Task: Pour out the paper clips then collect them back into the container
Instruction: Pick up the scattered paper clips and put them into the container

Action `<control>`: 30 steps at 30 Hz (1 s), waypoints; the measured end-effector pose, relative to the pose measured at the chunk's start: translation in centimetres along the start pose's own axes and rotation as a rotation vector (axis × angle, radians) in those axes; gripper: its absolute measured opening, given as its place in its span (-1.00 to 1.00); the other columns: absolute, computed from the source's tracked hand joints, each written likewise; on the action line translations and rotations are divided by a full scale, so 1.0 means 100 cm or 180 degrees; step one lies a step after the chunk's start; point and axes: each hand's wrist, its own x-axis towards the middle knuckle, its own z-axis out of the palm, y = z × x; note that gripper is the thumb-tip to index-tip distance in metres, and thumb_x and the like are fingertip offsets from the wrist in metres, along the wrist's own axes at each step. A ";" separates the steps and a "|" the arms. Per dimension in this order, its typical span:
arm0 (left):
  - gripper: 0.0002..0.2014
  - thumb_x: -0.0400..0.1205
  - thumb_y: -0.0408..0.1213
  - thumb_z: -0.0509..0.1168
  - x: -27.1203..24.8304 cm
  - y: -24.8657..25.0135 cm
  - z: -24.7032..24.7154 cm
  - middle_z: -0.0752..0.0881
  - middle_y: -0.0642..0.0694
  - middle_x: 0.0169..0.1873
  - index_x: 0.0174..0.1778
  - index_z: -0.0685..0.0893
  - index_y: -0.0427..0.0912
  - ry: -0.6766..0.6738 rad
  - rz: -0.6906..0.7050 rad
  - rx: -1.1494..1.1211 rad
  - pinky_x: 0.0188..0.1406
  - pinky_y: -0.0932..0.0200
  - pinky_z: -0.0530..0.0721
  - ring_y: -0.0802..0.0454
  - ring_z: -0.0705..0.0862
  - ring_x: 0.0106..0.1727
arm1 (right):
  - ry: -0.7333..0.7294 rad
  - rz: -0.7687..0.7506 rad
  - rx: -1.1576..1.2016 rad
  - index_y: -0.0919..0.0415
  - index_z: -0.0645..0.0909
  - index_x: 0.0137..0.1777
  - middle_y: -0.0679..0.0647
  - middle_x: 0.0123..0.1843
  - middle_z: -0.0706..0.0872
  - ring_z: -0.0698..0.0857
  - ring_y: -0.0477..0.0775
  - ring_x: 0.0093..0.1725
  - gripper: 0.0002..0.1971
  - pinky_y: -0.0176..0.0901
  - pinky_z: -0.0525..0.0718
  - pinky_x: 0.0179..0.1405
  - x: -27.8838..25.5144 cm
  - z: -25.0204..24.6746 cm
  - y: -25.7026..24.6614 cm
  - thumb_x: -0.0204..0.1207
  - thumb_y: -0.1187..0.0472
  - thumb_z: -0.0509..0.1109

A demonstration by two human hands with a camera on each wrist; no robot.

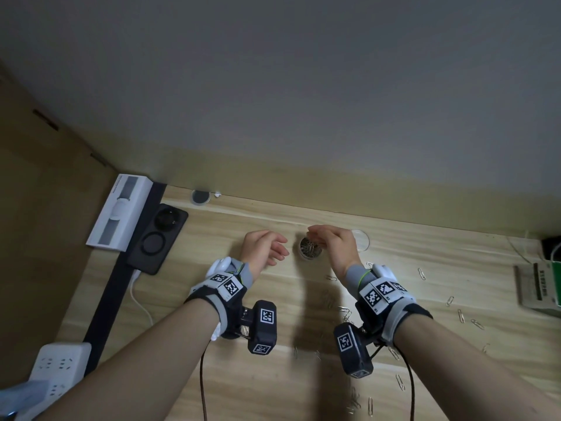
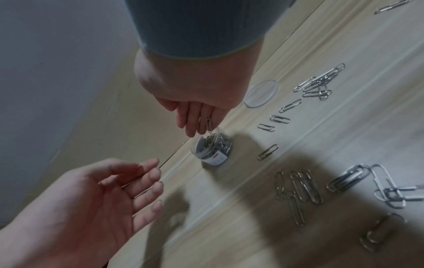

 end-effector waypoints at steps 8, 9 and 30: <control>-0.77 0.60 -0.36 0.18 -0.012 -0.008 -0.004 0.77 -0.30 -0.37 -0.18 0.75 -0.33 -0.0069 -0.0051 0.0046 -0.49 0.21 0.49 -0.03 0.65 -0.48 | -0.0111 -0.0200 0.0650 0.36 0.77 0.03 0.38 0.07 0.81 0.76 0.16 0.13 -0.76 -0.22 0.63 0.22 -0.020 -0.005 -0.005 0.52 0.39 0.28; -0.77 0.60 -0.36 0.18 -0.015 -0.007 -0.004 0.77 -0.29 -0.38 -0.18 0.75 -0.32 -0.0074 -0.0057 0.0054 -0.49 0.21 0.49 -0.02 0.65 -0.48 | -0.0129 -0.0246 0.0629 0.25 0.80 -0.05 0.34 0.07 0.82 0.76 0.16 0.16 -0.77 -0.19 0.61 0.28 -0.021 -0.007 -0.006 0.43 0.31 0.33; -0.76 0.42 -0.44 0.36 -0.116 -0.141 -0.007 0.75 0.01 -0.20 -0.20 0.72 0.04 0.0110 0.0411 0.1636 -0.17 0.26 0.60 -0.02 0.72 -0.14 | -0.0124 0.0481 -0.1462 0.20 0.74 -0.20 0.17 -0.24 0.81 0.71 0.09 -0.32 -0.94 -0.13 0.73 -0.27 -0.146 -0.103 0.109 0.40 0.31 0.57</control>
